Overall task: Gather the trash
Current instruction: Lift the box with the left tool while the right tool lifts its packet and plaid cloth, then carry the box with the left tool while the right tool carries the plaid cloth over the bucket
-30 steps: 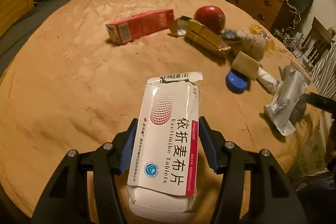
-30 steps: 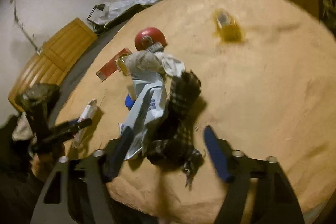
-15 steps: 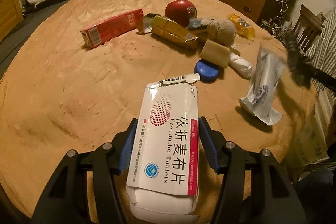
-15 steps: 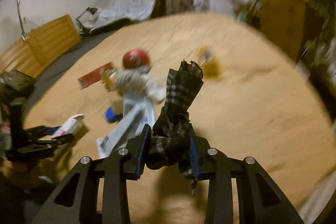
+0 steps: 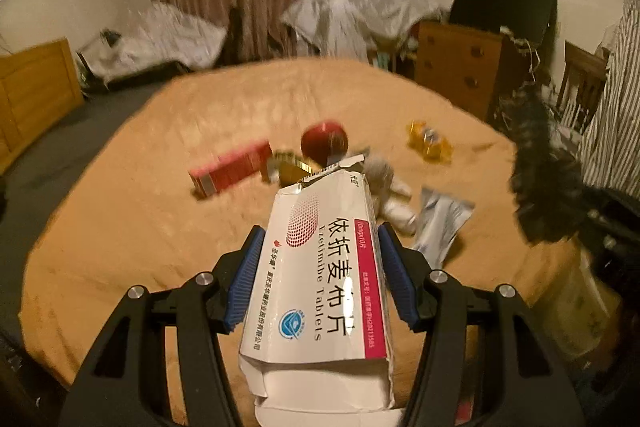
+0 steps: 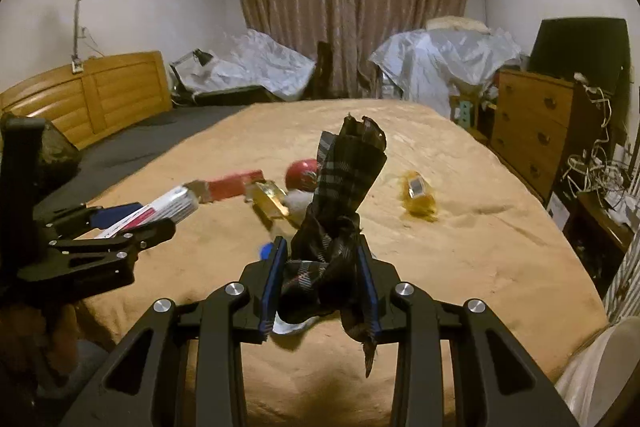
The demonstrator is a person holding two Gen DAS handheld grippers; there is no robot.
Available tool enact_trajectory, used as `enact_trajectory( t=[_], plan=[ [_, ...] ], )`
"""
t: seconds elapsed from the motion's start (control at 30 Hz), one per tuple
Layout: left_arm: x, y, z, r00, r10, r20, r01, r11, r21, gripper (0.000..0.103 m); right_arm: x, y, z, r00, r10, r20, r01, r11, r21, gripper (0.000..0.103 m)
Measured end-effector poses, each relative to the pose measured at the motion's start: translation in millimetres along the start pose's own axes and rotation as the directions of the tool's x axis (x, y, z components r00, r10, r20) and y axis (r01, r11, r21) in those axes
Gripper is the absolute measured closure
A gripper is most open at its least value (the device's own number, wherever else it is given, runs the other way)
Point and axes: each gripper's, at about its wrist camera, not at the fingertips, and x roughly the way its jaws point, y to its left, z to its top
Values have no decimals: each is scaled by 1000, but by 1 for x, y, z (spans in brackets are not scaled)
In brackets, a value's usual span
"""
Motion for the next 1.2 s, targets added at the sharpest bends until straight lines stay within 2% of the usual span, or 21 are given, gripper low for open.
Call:
enact_trajectory(
  t=[0.2,0.4,0.53,0.73,0.87,1.0,1.2],
  plan=[
    [-41,-22,3,990,81,116,-77,996,-46,48,-35,12,8,996,-13,90,12,1000,11,68],
    [-56,-32,5,977,136,166,-126,990,-67,48,-63,16,4,991,-36,127,34,999,14,67],
    [-59,-39,5,974,140,175,-132,990,-56,48,-72,15,2,991,-41,126,38,999,24,67],
    [-53,-42,9,980,120,159,-114,992,-46,48,-84,14,10,990,-47,136,44,999,31,67],
    [-51,-51,17,982,95,165,-90,995,-39,48,-96,0,18,989,-66,133,61,997,42,67],
    [-49,-67,24,983,55,177,-52,998,-22,48,-115,-26,22,987,-107,122,99,993,64,67],
    [-41,-111,37,983,-24,182,19,999,31,48,-150,-79,24,977,-185,105,175,980,97,67]
  ],
)
